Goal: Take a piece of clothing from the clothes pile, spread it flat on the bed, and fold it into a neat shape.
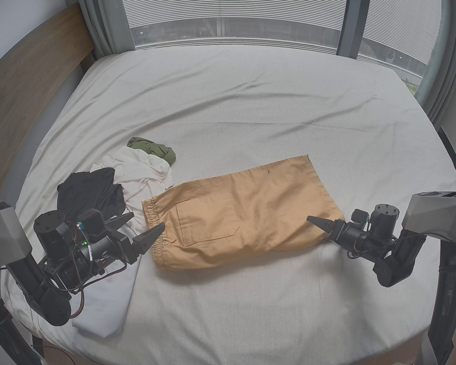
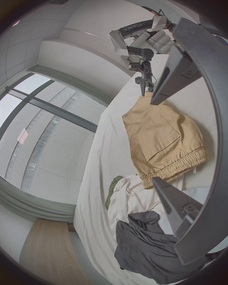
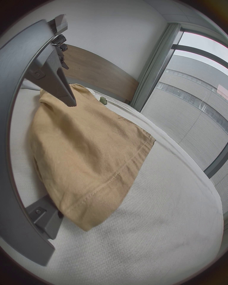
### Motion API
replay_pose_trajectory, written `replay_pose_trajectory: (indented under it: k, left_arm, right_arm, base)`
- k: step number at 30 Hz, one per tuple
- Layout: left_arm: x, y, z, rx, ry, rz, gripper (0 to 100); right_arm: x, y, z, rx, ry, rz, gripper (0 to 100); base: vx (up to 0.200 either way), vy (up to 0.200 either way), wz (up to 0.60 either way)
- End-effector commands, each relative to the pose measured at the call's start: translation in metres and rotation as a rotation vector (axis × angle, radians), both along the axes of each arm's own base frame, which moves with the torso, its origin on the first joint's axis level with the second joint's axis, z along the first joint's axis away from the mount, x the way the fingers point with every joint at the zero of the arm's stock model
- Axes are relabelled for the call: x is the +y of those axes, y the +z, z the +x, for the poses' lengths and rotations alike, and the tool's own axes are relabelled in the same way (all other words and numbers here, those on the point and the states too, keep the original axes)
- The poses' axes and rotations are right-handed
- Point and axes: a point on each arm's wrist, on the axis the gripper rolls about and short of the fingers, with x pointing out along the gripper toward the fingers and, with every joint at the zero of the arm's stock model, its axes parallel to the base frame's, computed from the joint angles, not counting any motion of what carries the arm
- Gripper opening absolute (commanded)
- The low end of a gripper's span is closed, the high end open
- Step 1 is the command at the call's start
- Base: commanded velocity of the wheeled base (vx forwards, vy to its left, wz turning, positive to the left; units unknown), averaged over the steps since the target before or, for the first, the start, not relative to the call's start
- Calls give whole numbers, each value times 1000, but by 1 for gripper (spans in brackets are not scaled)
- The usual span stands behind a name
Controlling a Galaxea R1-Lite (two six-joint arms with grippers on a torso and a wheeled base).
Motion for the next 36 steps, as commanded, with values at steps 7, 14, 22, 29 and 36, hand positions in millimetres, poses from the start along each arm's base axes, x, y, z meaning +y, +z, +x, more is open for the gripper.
replay_pose_trajectory:
  k: [7, 14, 22, 29, 36]
  left_arm:
    - [0, 0, 0, -3, 0, -1, 100]
    - [0, 0, 0, 1, 0, -2, 100]
    - [0, -1, 0, 23, 4, -31, 100]
    - [0, -5, 1, 41, 3, -30, 100]
    - [-1, -6, 0, 44, 0, -29, 100]
  right_arm:
    - [7, -8, 5, 7, -40, 38, 100]
    - [8, -8, 4, 5, -39, 41, 0]
    - [10, 0, -15, 16, -27, 38, 0]
    - [6, 9, -42, 46, -22, 24, 0]
    - [-3, 6, -64, 78, -23, -46, 0]
  base:
    - [0, 0, 0]
    - [0, 0, 0]
    - [0, 0, 0]
    - [0, 0, 0]
    - [0, 0, 0]
